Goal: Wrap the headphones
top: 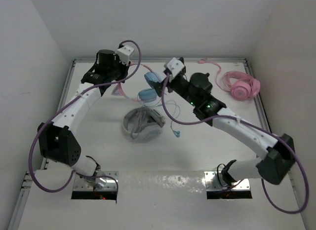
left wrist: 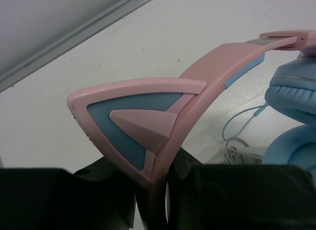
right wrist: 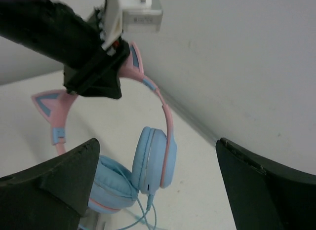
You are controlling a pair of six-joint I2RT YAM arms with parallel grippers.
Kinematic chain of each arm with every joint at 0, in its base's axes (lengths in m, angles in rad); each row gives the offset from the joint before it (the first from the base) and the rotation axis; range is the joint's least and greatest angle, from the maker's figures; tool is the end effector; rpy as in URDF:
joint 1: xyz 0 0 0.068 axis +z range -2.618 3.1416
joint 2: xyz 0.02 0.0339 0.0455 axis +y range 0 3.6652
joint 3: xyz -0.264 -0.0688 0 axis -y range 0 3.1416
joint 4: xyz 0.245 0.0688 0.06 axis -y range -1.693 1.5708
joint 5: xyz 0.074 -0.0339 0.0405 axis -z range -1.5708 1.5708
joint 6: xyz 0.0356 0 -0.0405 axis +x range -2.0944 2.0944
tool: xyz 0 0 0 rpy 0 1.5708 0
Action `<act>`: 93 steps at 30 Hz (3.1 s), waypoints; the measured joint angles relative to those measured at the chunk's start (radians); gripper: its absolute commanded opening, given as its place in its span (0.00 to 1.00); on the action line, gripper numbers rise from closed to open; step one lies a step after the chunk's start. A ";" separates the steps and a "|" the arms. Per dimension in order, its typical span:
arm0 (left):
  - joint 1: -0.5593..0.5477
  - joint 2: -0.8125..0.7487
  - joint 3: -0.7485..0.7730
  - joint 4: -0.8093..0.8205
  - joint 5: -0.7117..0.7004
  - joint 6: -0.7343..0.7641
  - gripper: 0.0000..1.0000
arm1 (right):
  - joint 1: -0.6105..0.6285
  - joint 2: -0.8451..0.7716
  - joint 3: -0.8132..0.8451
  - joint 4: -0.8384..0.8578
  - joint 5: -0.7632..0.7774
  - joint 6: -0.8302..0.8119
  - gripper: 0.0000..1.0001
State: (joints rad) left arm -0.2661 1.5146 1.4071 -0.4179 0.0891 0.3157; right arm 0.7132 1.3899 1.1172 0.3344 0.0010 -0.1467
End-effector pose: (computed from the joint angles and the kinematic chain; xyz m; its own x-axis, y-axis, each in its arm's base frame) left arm 0.3367 -0.0951 0.3556 -0.3556 0.4175 -0.8362 0.4698 0.8533 0.2262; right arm 0.2526 0.2185 0.3717 0.1417 -0.0707 -0.9874 -0.6397 0.7547 -0.1458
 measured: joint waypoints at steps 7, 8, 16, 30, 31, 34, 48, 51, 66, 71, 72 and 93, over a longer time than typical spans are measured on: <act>0.063 0.029 0.076 -0.058 0.100 -0.058 0.00 | -0.003 -0.304 -0.198 0.049 -0.092 -0.089 0.37; 0.079 0.035 0.100 -0.072 0.129 -0.066 0.00 | -0.006 -0.321 -0.223 0.056 -0.102 -0.100 0.46; 0.116 0.032 0.197 -0.108 0.232 -0.082 0.00 | -0.121 -0.204 -0.426 0.125 -0.212 -0.140 0.76; 0.115 0.014 0.196 -0.182 0.292 -0.076 0.00 | -0.145 0.087 -0.293 0.386 -0.193 -0.082 0.00; 0.115 0.013 0.196 -0.184 0.293 -0.074 0.00 | -0.148 0.096 -0.285 0.397 -0.183 -0.073 0.00; 0.115 0.006 0.187 -0.181 0.268 -0.073 0.00 | -0.154 0.097 -0.278 0.410 -0.138 -0.071 0.00; 0.108 0.029 0.130 -0.069 -0.037 -0.042 0.00 | -0.128 -0.171 -0.226 0.199 -0.073 -0.147 0.00; 0.105 0.049 0.130 -0.058 -0.037 -0.059 0.00 | -0.092 -0.162 -0.202 0.164 -0.088 -0.161 0.00; -0.095 0.060 0.061 -0.111 0.021 0.183 0.00 | -0.085 0.168 0.315 -0.052 0.033 -0.210 0.00; -0.134 0.045 0.052 -0.163 0.115 0.206 0.00 | -0.112 0.263 0.445 -0.103 0.061 -0.175 0.00; -0.133 0.036 0.052 -0.169 0.129 0.204 0.00 | -0.129 0.272 0.449 -0.108 0.061 -0.148 0.00; -0.127 0.069 0.233 -0.238 0.380 0.121 0.00 | -0.249 0.567 0.765 -0.217 0.028 0.123 0.00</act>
State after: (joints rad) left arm -0.3931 1.5841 1.6398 -0.6563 0.4686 0.4362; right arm 0.4644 1.9568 1.8820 0.1169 0.0292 -0.0238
